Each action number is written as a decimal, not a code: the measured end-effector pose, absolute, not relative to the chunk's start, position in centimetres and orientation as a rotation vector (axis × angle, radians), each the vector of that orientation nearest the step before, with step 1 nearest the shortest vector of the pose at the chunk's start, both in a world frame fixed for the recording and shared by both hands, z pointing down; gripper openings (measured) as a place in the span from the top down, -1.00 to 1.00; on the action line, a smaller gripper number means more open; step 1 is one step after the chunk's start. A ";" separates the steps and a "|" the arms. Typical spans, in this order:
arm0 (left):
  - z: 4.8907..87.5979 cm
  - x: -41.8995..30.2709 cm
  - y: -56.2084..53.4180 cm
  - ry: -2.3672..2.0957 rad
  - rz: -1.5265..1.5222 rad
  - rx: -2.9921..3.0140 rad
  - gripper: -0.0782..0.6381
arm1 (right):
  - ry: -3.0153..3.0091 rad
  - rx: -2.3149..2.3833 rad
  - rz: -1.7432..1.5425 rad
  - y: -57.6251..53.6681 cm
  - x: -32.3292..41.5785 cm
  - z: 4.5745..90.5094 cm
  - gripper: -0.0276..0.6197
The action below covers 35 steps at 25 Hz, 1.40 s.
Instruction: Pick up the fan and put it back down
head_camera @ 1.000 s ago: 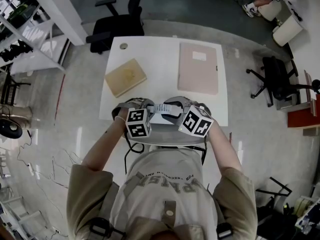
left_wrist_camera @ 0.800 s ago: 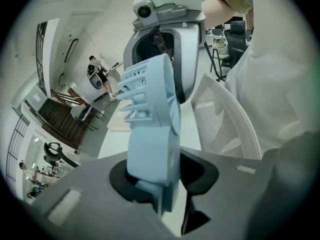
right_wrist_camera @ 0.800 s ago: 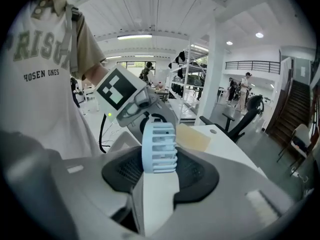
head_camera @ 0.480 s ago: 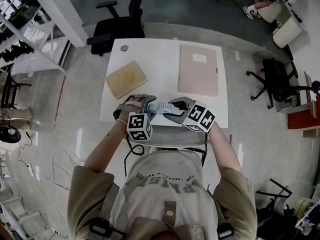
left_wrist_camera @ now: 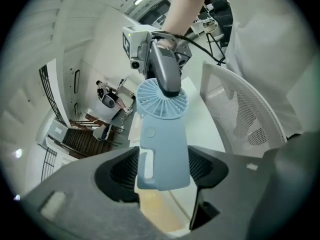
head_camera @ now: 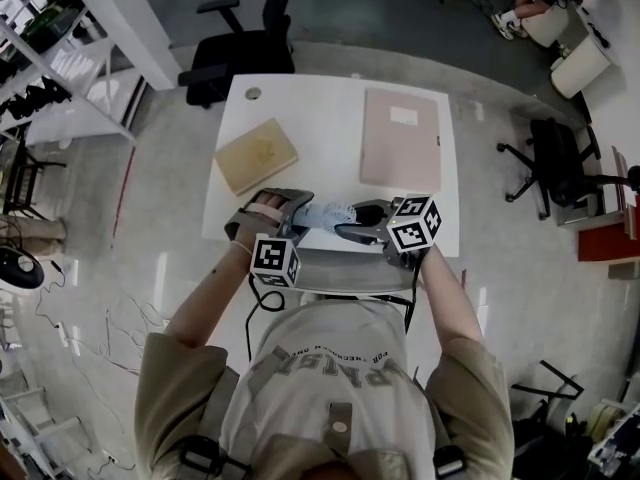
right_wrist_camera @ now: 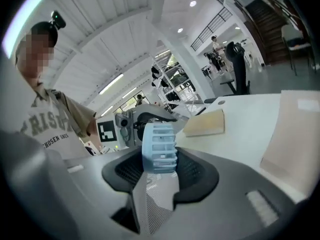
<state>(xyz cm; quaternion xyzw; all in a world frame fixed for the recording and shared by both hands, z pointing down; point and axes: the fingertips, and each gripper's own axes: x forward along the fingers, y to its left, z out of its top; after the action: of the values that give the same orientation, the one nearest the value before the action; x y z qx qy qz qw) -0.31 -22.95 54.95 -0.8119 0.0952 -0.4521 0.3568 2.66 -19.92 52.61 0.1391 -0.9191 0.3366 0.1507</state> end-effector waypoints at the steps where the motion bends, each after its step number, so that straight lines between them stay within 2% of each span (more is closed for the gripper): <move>1: 55.0 -0.3 -22.8 0.238 -1.162 -2.074 -0.04 | -2.648 0.393 1.016 -19.9 2.7 52.6 0.37; 8: 55.5 -0.1 -22.1 0.217 -1.157 -2.021 -0.03 | -2.630 0.316 1.209 -19.4 2.7 53.6 0.37; 11: 55.5 0.0 -22.1 0.218 -1.161 -2.025 0.13 | -2.619 0.317 1.248 -19.5 2.7 53.9 0.37; 24: 57.3 0.2 -21.9 0.209 -1.290 -2.131 0.17 | -2.558 0.424 1.257 -19.5 3.2 54.9 0.35; 30: 58.3 0.4 -21.4 0.182 -1.352 -2.244 0.17 | -2.521 0.440 1.023 -19.3 3.6 55.4 0.24; 31: 58.3 0.5 -21.4 0.181 -1.359 -2.265 0.17 | -2.518 0.423 0.980 -19.1 3.6 55.4 0.18; 33: 58.5 0.5 -21.4 0.174 -1.375 -2.286 0.17 | -2.518 0.395 0.907 -18.8 3.5 55.2 -0.06; 35: 58.8 0.4 -21.2 0.160 -1.393 -2.283 0.17 | -2.511 0.398 0.841 -18.7 3.4 55.2 -0.18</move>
<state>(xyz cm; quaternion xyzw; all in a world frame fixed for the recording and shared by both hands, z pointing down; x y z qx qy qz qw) 0.45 -21.21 58.80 -0.8294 0.0580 -0.5063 0.2291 3.39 -18.71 55.16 0.1445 -0.9126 0.3058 0.2299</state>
